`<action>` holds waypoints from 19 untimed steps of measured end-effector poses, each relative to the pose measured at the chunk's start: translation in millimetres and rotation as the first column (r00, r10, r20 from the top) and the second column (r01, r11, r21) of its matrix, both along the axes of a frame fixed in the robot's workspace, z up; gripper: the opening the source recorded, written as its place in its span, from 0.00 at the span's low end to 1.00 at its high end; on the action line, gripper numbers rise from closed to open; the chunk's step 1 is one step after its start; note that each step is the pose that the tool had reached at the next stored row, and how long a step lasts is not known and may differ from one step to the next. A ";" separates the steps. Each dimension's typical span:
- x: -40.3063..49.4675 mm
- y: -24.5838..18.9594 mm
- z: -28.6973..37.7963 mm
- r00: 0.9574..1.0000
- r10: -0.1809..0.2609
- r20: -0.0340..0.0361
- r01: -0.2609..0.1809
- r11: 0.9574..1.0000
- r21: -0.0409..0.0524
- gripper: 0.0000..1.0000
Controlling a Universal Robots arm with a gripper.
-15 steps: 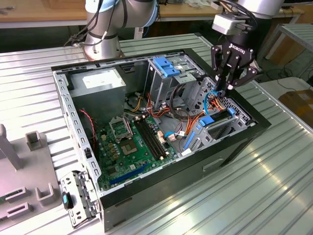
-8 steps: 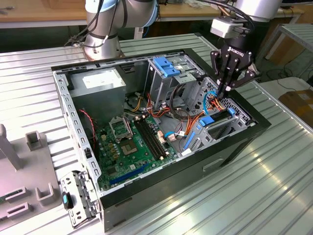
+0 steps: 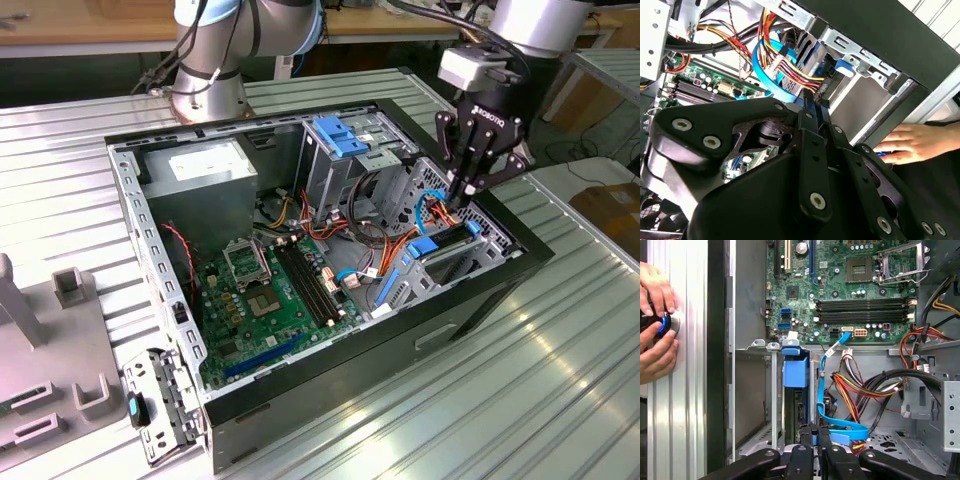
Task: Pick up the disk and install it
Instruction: 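Insert the second disk wire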
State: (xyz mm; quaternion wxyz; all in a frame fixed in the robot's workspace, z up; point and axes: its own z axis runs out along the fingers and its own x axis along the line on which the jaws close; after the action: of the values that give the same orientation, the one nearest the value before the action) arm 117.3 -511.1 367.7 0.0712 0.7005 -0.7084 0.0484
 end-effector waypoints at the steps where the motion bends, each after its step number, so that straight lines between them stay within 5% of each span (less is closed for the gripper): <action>1: -1.2 -3.4 -0.3 1.000 0.000 0.001 0.000 1.000 0.027 0.16; 3: -2.6 -5.5 -0.5 1.000 0.000 0.006 0.000 0.999 0.044 0.16; 5: -3.6 -7.3 -0.7 1.000 0.000 0.020 -0.001 0.999 0.048 0.16; 6: -5.8 -8.7 -1.3 0.999 0.001 0.040 -0.003 0.999 0.049 0.16; 9: -13.1 -11.0 -2.3 0.998 0.001 0.065 -0.004 0.999 0.049 0.16; 12: -19.3 -14.3 -3.1 0.997 0.001 0.071 -0.004 0.999 0.049 0.16; 15: -23.1 -23.9 -5.0 0.997 0.000 0.082 -0.005 0.999 0.052 0.16; 16: -23.7 -28.4 -5.9 0.996 0.000 0.085 -0.005 0.998 0.056 0.16; 19: -24.8 -32.7 -7.8 0.996 0.000 0.089 -0.006 0.998 0.067 0.16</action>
State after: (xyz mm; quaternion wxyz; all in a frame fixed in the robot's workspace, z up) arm 92.6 -543.8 359.9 0.0160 0.7008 -0.7110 0.0556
